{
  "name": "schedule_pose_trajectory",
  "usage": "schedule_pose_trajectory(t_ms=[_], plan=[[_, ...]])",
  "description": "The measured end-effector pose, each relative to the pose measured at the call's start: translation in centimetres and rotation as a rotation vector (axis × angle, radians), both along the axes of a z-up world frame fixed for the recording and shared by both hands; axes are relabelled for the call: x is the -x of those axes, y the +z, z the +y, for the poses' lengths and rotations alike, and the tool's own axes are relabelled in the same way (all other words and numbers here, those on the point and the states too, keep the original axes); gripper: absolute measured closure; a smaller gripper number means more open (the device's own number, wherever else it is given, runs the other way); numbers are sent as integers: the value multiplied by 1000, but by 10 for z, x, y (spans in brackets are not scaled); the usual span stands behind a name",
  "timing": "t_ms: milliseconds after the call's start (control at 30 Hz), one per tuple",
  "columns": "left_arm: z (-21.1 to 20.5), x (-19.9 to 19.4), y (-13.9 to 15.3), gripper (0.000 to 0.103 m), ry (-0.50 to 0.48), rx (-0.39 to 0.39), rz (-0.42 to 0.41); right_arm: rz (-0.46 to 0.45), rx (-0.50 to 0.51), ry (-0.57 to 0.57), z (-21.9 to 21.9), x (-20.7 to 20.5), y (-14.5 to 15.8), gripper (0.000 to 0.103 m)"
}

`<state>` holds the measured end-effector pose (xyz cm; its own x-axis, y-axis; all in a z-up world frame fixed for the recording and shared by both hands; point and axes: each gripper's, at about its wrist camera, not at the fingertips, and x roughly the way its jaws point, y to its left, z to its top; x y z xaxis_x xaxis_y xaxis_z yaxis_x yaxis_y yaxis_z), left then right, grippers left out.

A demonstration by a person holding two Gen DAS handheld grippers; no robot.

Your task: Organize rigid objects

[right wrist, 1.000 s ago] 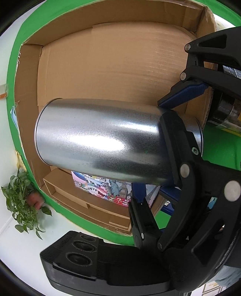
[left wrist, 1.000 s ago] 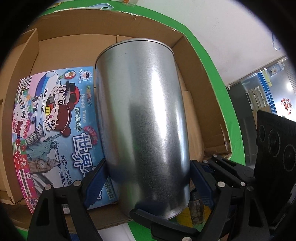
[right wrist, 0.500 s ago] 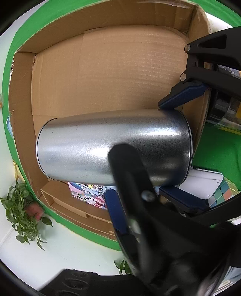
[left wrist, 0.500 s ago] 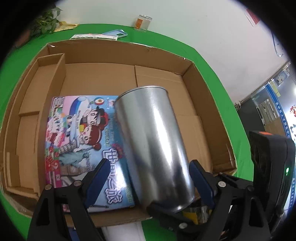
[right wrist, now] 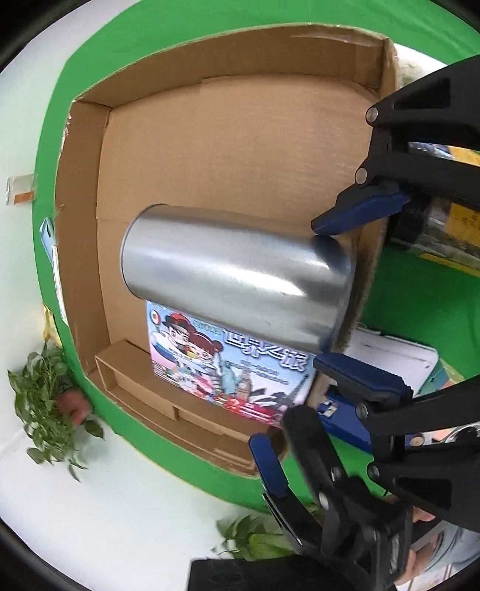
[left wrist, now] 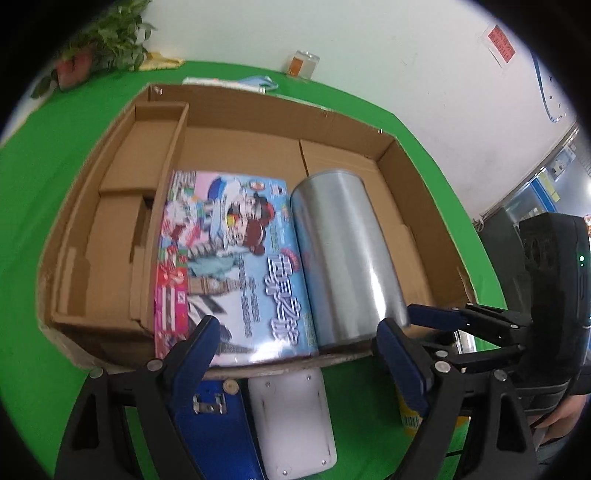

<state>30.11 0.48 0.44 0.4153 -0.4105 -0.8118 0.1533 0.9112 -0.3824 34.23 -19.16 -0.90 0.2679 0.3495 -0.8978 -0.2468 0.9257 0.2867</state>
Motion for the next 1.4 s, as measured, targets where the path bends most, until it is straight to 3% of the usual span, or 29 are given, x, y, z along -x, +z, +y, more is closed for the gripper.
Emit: schedule_pose_trajectory(t_ms=[67,133,200,300,367,433,533,567,633,933,1167,1267,1300,1400], plan=[[2,5,-8,18,-1,37,28,-25,20,-20,-8,10,3,32],[3,10,-9,20,6,30,7,-102,64,-61,-19,28,12,15],[1,14,-8,20,4,13,0,-193,69,-111,-31,54,28,15],[-5,19,-4,20,3,-49,-24,-361,156,-183,-38,96,51,6],[-9,27,2,20,9,-95,-63,-417,195,-197,-38,118,57,6],[-13,43,15,20,35,-140,-164,-448,229,-209,-37,137,58,6],[-23,90,47,16,95,-205,-427,-458,247,-226,-37,154,56,6],[-29,112,56,10,126,-235,-515,-463,242,-238,-39,162,55,6],[-42,136,60,2,137,-263,-576,-472,241,-254,-41,173,51,6],[-61,165,43,0,113,-199,-468,-488,252,-221,-50,202,36,6],[-65,167,25,0,70,-98,-350,-355,87,-251,-82,182,6,17],[-65,170,20,0,56,-61,-314,-244,36,-235,-84,167,-15,28],[-65,171,19,0,43,-36,-299,-230,19,-234,-85,167,-20,27],[-67,174,13,0,-2,43,-235,-234,47,-204,-82,177,-22,28]])
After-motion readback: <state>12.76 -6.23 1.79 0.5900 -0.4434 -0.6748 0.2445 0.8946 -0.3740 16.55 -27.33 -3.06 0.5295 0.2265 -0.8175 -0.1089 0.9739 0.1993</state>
